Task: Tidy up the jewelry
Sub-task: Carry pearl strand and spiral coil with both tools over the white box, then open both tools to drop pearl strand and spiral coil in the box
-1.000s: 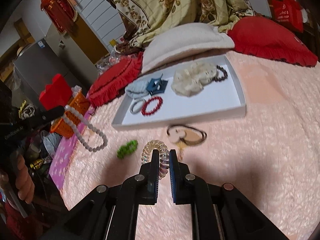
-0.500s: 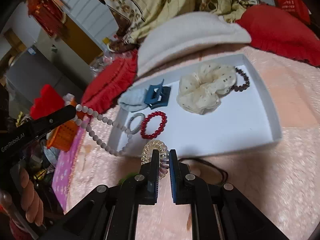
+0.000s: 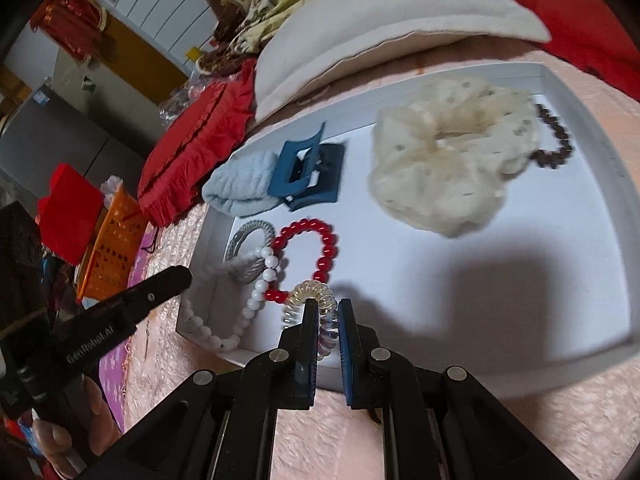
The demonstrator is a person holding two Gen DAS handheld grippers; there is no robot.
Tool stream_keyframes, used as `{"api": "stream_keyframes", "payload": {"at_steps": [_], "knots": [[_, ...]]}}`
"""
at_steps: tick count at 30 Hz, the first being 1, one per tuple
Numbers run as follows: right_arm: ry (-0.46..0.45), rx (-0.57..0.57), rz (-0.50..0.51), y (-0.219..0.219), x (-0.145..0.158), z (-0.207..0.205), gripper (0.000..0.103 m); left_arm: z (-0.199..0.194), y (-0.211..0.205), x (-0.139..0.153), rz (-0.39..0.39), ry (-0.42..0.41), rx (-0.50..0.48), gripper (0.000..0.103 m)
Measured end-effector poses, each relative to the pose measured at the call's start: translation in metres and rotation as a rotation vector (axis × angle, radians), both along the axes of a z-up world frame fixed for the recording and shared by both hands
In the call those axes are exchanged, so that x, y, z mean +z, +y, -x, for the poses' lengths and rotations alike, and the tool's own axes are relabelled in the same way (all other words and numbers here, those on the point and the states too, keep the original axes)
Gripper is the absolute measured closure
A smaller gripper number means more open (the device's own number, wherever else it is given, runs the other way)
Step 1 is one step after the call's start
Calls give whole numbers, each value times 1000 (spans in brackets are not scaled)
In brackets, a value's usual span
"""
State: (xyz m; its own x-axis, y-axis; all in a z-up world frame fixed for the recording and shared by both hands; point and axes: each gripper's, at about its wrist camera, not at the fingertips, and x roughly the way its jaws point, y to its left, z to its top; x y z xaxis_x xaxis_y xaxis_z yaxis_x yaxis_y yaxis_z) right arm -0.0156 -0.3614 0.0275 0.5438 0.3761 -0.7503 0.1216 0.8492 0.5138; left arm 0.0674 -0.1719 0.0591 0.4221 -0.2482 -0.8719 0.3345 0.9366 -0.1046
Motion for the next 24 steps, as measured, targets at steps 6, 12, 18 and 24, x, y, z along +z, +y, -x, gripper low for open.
{"api": "stream_keyframes", "payload": {"at_steps": [6, 12, 18, 24], "knots": [[20, 26, 13, 11, -2, -7, 94, 4, 16, -6, 54, 60, 31, 94], [-9, -31, 18, 1, 11, 10, 70, 36, 30, 22, 77, -18, 36, 94], [-58, -8, 139, 5, 29, 43, 70, 89, 63, 49, 91, -136, 103, 93], [-64, -16, 161, 11, 31, 51, 70, 150, 100, 48, 149, -158, 238, 78]]}}
